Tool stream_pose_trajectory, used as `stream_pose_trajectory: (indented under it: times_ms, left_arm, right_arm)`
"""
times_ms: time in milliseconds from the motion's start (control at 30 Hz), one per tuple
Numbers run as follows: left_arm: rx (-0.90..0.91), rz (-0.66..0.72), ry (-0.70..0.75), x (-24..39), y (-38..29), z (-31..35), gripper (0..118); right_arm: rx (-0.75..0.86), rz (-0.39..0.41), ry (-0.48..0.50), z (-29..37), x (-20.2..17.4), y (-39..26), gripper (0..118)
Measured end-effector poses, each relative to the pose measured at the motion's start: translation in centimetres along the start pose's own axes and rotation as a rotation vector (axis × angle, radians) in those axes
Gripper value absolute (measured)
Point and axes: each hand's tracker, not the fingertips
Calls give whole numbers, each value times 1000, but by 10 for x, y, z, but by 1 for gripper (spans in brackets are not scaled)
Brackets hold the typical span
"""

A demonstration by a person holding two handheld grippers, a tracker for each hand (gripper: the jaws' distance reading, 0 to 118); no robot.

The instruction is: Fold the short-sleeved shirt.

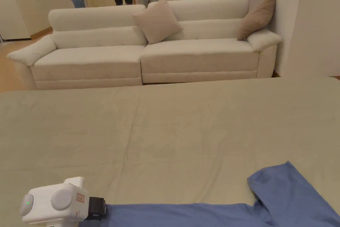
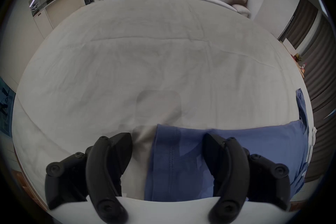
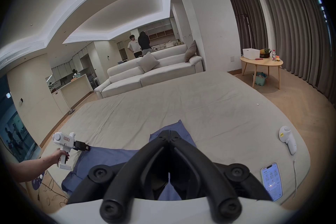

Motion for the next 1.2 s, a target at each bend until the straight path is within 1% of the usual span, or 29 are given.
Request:
stream_pose_trajectory:
  times_ms: [33,67,100,133,167,200,267,333,400,433,500,567,600,633,667,700,733,767,833,867,900,933,967,1000,1033,1067,1100,1133,1200]
  left_arm:
    - [-4,-29,11,1,1,4,69]
    - [17,-66,22,5,0,10,42]
    - [31,-105,-16,9,0,16,17]
    - [42,-132,-23,13,0,20,6]
    - [24,-136,-43,15,1,21,5]
    - [23,-163,-2,24,0,22,5]
    - [14,-209,-10,30,-1,24,5]
    - [48,-190,-18,33,-3,36,5]
    - [88,-142,-77,31,-2,49,5]
    - [104,-134,-60,42,-9,67,5]
    - [169,-138,-87,49,-13,92,5]
    - [192,-149,-85,44,-5,104,5]
    - [202,-138,-109,44,-4,109,5]
    - [214,-131,-131,45,-5,114,5]
    - [218,-128,-123,47,-5,119,5]
    - [222,-124,-132,43,-1,116,5]
    - [225,-120,-139,43,0,117,5]
    - [223,-114,-141,44,0,118,5]
    - [220,-117,-135,42,0,113,5]
    - [214,-118,-136,41,1,111,5]
    - [206,-117,-134,40,2,108,5]
    - [196,-111,-125,40,2,106,5]
    - [187,-107,-126,37,2,101,5]
    - [177,-104,-136,35,2,98,5]
    - [172,-97,-144,34,2,96,5]
    - [169,-86,-146,34,2,95,5]
    - [172,-82,-144,34,0,94,5]
    - [174,-77,-143,33,0,94,5]
    - [181,-66,-138,33,0,95,5]
  right_arm:
    - [-3,-5,-1,-3,0,-2,0]
    - [-11,-18,4,-6,2,-4,0]
    - [-26,-35,9,-11,3,-6,0]
    - [-39,-51,15,-15,5,-9,0]
    - [-48,-51,14,-21,6,-11,0]
    - [-70,-46,5,-31,8,-14,0]
    - [-90,-41,3,-44,12,-16,0]
    - [-109,-50,12,-58,17,-16,0]
    - [-143,-46,29,-80,27,-15,0]
    - [-158,-33,36,-93,31,-16,13]
    - [-254,89,2,-131,38,-17,40]
    - [-338,124,19,-165,47,-27,117]
    - [-346,129,64,-183,50,-28,111]
    - [-393,128,66,-196,57,-30,112]
    - [-482,134,0,-218,62,-34,115]
    - [-559,158,-33,-242,63,-38,115]
    - [-564,173,-26,-255,64,-43,114]
    - [-570,186,-12,-259,58,-39,108]
    - [-587,178,-37,-279,55,-44,87]
    - [-635,161,-55,-288,54,-47,65]
    - [-699,133,-87,-295,52,-50,49]
    - [-738,96,-122,-298,51,-56,45]
    - [-632,114,-116,-289,47,-51,43]
    - [-636,104,-110,-286,45,-48,32]
    - [-642,81,-75,-285,45,-48,9]
    - [-632,98,-75,-281,42,-50,2]
    - [-585,159,-111,-276,36,-51,2]
    - [-591,190,-109,-274,33,-53,2]
    - [-564,211,-122,-268,28,-53,2]
